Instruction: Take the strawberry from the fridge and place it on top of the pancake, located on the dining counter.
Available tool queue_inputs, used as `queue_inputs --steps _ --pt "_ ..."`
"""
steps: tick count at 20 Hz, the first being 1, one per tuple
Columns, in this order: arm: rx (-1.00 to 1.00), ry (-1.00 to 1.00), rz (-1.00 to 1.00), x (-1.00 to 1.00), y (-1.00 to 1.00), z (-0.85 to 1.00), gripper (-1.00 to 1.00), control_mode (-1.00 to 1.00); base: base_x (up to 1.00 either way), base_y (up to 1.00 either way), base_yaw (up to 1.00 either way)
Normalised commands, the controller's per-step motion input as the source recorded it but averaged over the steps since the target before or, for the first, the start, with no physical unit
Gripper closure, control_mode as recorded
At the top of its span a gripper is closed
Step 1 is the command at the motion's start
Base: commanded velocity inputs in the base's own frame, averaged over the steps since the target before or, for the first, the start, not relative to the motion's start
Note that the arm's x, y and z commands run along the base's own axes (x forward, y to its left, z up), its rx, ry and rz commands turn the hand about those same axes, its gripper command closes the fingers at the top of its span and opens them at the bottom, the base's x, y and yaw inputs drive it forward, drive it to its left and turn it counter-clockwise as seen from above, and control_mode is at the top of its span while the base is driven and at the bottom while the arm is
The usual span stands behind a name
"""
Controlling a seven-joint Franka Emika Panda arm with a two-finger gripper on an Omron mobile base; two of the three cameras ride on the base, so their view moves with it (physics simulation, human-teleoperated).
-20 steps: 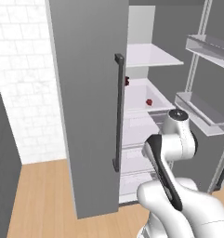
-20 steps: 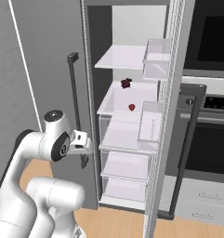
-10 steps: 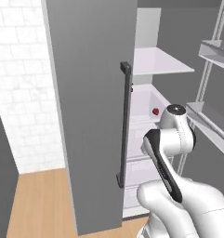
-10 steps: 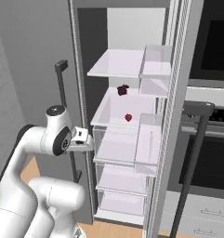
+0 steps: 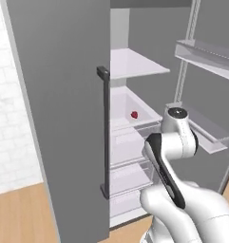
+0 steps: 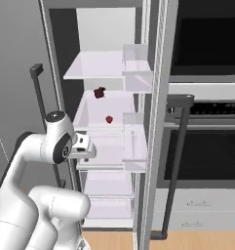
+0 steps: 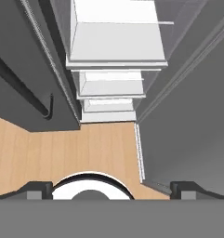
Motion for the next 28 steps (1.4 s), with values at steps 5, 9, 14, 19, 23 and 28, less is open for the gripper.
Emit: queue_inputs --steps 5,9,14,19,23,28 --pt "0.00 0.00 0.00 0.00 0.00 0.00 -1.00 1.00 0.47 0.00 -0.24" --pt "0.00 0.00 0.00 0.00 0.00 0.00 -1.00 1.00 0.46 0.00 0.00" --pt "0.00 0.00 0.00 0.00 0.00 0.00 -1.00 1.00 0.30 0.00 0.08" --pt "0.00 0.00 0.00 0.00 0.00 0.00 -1.00 1.00 0.40 -0.08 0.15" --pt "0.00 0.00 0.00 0.00 0.00 0.00 -1.00 1.00 0.36 -0.27 0.10" --pt "0.00 0.00 0.00 0.00 0.00 0.00 -1.00 1.00 0.24 -0.22 0.11"
